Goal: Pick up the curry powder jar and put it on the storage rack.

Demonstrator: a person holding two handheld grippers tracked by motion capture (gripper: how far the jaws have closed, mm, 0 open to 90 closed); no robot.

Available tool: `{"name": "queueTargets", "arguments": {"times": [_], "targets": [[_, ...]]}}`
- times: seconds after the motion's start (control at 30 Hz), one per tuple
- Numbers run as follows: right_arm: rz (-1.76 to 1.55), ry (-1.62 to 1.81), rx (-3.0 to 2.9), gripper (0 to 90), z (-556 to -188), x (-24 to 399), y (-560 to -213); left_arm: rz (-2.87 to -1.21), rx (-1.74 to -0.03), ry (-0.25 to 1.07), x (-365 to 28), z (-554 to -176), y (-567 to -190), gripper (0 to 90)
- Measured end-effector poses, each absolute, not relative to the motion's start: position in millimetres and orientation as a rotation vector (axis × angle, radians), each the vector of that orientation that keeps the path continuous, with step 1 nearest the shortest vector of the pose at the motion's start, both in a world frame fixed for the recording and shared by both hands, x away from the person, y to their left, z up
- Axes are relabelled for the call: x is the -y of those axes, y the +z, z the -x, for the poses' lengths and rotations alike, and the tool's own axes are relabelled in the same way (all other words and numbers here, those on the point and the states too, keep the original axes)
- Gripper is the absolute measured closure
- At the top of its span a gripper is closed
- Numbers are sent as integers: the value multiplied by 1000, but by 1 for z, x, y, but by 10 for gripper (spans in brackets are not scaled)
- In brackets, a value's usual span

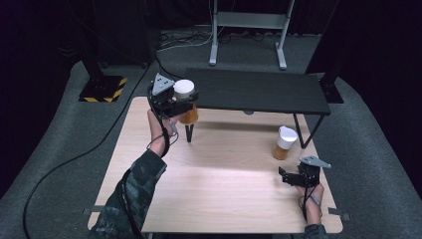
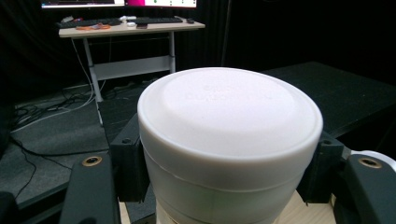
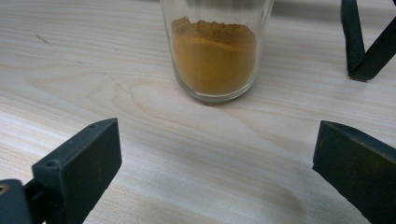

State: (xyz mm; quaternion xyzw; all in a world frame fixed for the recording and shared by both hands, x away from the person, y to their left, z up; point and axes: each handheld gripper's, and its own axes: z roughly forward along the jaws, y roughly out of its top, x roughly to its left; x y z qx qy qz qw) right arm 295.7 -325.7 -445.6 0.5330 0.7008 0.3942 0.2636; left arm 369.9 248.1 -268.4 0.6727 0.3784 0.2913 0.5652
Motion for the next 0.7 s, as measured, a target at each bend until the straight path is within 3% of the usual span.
{"name": "queueTargets", "arguments": {"times": [0.7], "targets": [[-1441, 1063, -1898, 2, -296, 325, -445, -1562, -885, 719, -243, -378, -249, 333]]}}
